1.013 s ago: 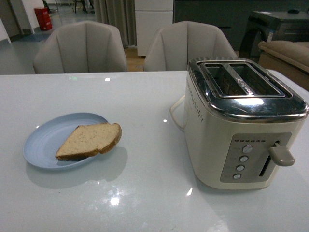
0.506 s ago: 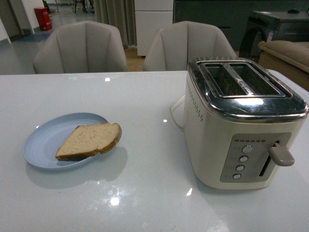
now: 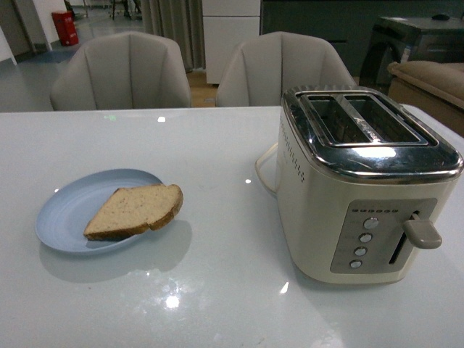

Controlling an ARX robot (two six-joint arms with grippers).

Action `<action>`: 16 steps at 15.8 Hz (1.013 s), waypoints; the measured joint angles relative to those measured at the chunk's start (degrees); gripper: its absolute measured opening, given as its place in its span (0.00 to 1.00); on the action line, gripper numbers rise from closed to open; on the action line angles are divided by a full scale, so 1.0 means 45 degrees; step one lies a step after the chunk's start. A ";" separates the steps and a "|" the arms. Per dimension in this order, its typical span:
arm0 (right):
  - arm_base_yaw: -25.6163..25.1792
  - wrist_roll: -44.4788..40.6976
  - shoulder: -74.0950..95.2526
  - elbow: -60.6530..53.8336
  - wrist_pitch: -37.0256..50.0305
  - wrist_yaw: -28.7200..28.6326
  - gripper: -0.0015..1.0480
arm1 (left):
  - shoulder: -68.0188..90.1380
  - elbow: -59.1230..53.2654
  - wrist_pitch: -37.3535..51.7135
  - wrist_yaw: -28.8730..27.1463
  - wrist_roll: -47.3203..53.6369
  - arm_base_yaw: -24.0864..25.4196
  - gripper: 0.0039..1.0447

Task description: Left arm holds plate, right arm toasts bread

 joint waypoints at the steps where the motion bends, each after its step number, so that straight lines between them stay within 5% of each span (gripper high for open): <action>1: 0.0000 0.0000 0.0000 0.0000 0.0000 0.0000 0.94 | 0.1423 0.0068 0.1389 0.0495 0.0087 0.0413 0.94; 4: 0.0000 0.0000 0.0000 0.0000 0.0000 -0.0005 0.94 | 0.5421 0.0452 0.5066 0.1564 0.0452 0.0845 0.94; 8: 0.0000 0.0000 0.0000 0.0000 0.0000 -0.0005 0.94 | 1.4435 0.4182 1.0380 0.2123 0.1506 0.0884 0.94; 12: 0.0000 0.0000 0.0000 0.0000 0.0000 -0.0005 0.94 | 2.0560 0.7096 0.9942 0.2322 0.1889 0.1039 0.94; 16: 0.0000 0.0000 0.0000 0.0000 -0.0005 0.0000 0.94 | 2.2969 0.8884 0.9564 0.2234 0.2565 0.1044 0.94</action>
